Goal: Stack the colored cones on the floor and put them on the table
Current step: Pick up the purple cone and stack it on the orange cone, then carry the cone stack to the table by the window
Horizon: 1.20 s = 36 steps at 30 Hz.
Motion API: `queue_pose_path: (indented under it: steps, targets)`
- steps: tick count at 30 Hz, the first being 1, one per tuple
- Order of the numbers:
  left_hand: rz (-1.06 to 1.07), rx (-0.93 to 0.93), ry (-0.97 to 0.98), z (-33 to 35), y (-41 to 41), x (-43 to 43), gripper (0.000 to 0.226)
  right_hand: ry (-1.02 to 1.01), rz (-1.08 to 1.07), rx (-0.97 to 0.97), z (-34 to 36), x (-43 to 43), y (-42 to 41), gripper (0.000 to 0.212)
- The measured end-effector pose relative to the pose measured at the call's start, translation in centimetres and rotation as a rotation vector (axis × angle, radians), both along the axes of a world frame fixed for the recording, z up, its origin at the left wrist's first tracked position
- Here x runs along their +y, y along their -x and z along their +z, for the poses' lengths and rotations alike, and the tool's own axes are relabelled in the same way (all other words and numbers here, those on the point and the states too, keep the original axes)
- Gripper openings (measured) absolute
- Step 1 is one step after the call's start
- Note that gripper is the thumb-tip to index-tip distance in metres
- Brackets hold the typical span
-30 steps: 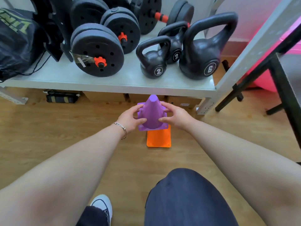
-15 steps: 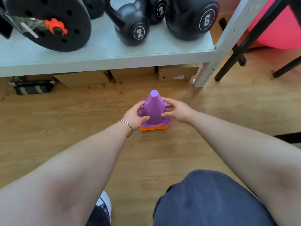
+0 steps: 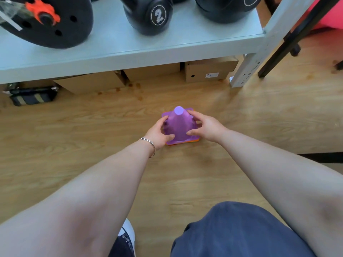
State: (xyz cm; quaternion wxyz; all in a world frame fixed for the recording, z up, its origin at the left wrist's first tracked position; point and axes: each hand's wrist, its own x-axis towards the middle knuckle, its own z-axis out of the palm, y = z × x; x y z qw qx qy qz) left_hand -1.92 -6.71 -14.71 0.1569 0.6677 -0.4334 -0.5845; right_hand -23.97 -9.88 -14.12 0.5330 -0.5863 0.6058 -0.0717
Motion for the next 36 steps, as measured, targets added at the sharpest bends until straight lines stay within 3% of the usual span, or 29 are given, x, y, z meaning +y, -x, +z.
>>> queue_pose_path:
  steps: [3, 9, 14, 17, 20, 23, 28, 31, 36]
  targets:
    - [0.036, -0.019, -0.009, 0.0, 0.1, -0.2, 0.076, -0.037, -0.016, 0.006, -0.1, -0.9, 0.2, 0.082]
    - [0.194, -0.12, -0.081, -0.3, 0.6, -0.5, 0.06, -0.189, -0.267, 0.087, -3.0, -1.6, -0.1, 0.055]
    - [0.303, -0.076, -0.224, -1.7, -0.1, 0.1, 0.059, -0.218, -0.371, 0.052, -3.0, -1.0, -1.1, 0.041]
    - [0.406, 0.042, -0.272, -1.2, 0.0, 0.2, 0.039, -0.273, -0.43, -0.007, -2.3, -1.2, -1.7, 0.032]
    - [0.407, 0.094, -0.289, -1.0, -0.2, 1.2, 0.022, -0.321, -0.412, -0.038, -2.4, -0.6, -1.9, 0.033]
    - [0.345, 0.021, -0.278, -2.0, -1.4, 3.0, 0.015, -0.364, -0.346, -0.037, -2.8, 1.0, -2.1, 0.02]
    - [0.353, -0.013, -0.265, -3.6, -2.9, 4.5, 0.016, -0.419, -0.331, -0.062, -3.5, 2.2, -3.0, 0.029]
    - [0.408, -0.005, -0.227, -2.6, -3.0, 4.1, 0.031, -0.407, -0.389, -0.093, -3.1, 2.3, -3.5, 0.027]
    - [0.44, 0.06, -0.202, 0.8, -2.6, 3.8, 0.031, -0.359, -0.522, -0.181, 0.3, 2.8, -3.3, 0.025]
